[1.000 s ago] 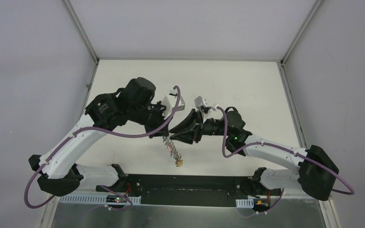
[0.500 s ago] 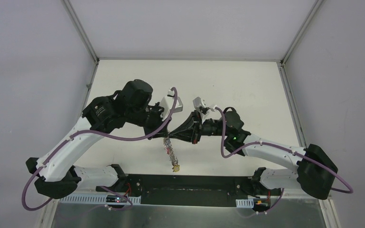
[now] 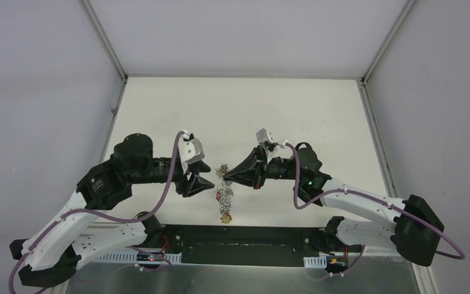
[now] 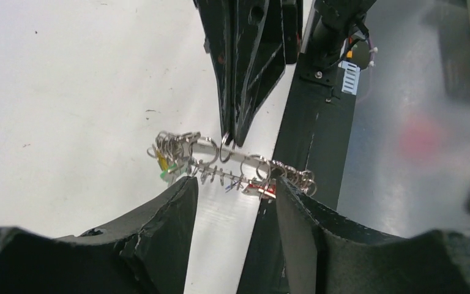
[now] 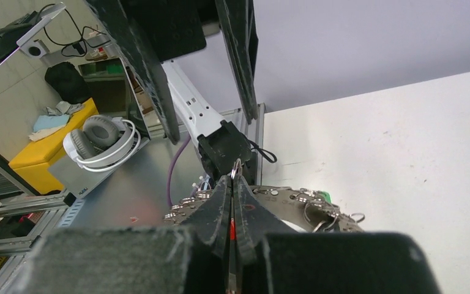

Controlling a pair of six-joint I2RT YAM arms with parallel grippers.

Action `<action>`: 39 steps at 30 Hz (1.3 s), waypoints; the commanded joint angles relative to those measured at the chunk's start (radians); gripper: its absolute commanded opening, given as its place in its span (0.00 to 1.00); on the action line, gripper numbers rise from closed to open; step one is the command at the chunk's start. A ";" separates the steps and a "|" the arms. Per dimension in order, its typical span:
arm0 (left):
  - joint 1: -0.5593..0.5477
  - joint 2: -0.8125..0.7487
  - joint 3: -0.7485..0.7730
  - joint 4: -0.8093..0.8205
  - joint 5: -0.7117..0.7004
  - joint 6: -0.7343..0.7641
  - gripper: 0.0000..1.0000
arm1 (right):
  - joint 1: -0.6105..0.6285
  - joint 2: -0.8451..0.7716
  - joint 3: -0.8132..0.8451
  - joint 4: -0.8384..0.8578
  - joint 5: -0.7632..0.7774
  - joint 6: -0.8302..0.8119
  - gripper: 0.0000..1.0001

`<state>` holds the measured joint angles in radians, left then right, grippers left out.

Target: Put the keys on the keyring

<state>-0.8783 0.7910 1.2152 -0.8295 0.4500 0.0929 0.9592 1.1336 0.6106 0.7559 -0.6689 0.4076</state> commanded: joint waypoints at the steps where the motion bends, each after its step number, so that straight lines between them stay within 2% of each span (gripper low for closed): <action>1: -0.011 -0.123 -0.169 0.295 -0.001 -0.075 0.51 | -0.002 -0.073 -0.002 0.083 0.009 -0.027 0.00; 5: -0.011 -0.210 -0.305 0.445 -0.004 -0.125 0.45 | -0.002 -0.091 -0.012 0.083 0.003 -0.033 0.00; 10: -0.011 -0.250 -0.403 0.569 -0.002 -0.156 0.40 | -0.002 -0.103 -0.010 0.088 -0.015 -0.032 0.00; 17: -0.011 -0.221 -0.418 0.623 0.026 -0.155 0.27 | -0.001 -0.103 -0.006 0.088 -0.021 -0.032 0.00; 25: -0.011 -0.183 -0.410 0.632 0.069 -0.144 0.19 | -0.002 -0.102 -0.006 0.088 -0.012 -0.032 0.00; 28: -0.011 -0.176 -0.408 0.631 0.083 -0.138 0.20 | -0.002 -0.104 -0.008 0.088 -0.003 -0.033 0.00; 33: -0.011 -0.187 -0.400 0.600 0.081 -0.108 0.28 | -0.002 -0.109 -0.008 0.088 -0.001 -0.035 0.00; 39: -0.011 -0.226 -0.399 0.548 0.042 -0.075 0.27 | -0.001 -0.114 -0.008 0.088 -0.001 -0.038 0.00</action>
<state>-0.8783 0.5957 0.7937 -0.2710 0.4992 -0.0216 0.9592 1.0599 0.5865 0.7563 -0.6853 0.3870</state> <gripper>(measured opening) 0.271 0.006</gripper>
